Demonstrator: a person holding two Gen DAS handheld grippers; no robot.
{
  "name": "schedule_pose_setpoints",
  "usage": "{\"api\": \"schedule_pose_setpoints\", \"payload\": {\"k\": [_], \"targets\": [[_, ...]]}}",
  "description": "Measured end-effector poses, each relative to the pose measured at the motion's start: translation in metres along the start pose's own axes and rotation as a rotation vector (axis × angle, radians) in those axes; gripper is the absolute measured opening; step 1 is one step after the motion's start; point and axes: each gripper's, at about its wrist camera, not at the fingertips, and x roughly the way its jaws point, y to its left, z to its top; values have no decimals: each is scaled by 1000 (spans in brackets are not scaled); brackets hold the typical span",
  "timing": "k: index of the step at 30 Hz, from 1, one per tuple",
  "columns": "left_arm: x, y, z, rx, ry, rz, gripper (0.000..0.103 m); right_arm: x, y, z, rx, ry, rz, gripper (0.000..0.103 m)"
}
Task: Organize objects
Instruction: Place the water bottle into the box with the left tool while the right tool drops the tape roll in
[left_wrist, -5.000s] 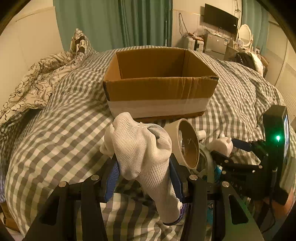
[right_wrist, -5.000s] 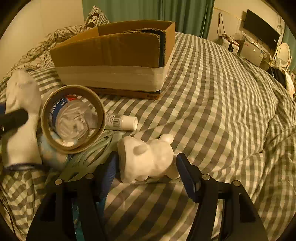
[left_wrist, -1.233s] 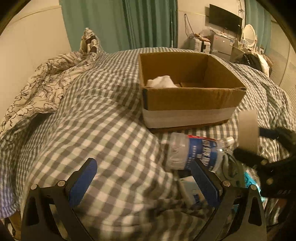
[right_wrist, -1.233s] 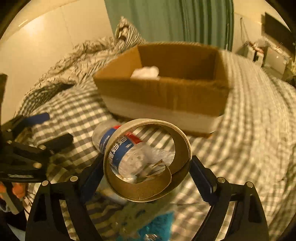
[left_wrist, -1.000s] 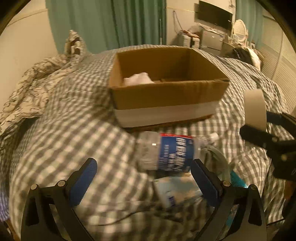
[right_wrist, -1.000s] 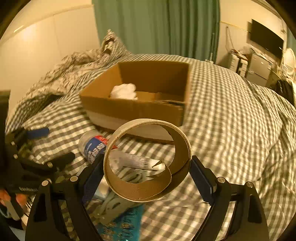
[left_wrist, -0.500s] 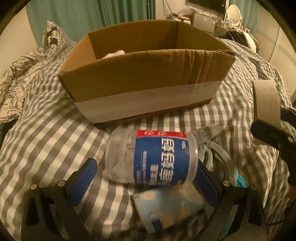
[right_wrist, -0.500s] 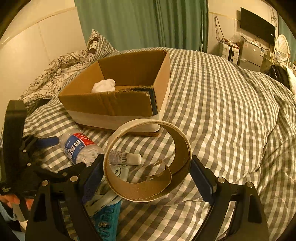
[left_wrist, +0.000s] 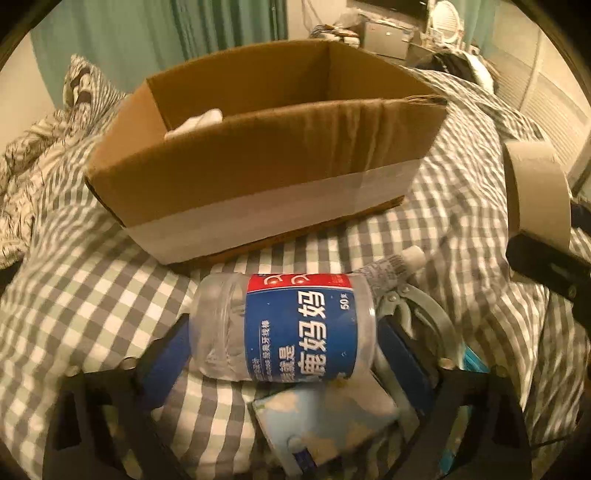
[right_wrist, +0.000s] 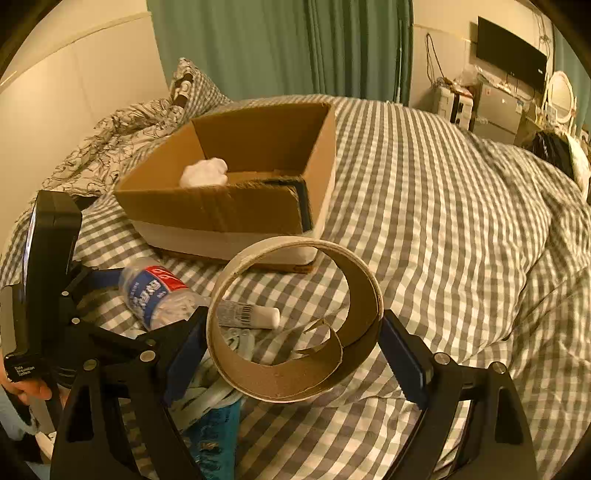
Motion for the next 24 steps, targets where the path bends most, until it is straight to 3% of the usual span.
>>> {"api": "schedule_pose_setpoints", "payload": {"k": [6,11,17,24], "targets": [[-32,14,-1,-62,-15,-59,90,-31,11,8,-21,-52,-15,89],[-75,21,15,-71,-96,-58,90,-57,20,23,-60,-102,-30,89],[-128,39,57,-91,-222,-83,90,-85,31,63,-136,-194,-54,89],[-139,61,116,-129,-308,-47,90,-87,34,130,-168,-281,-27,89]]}}
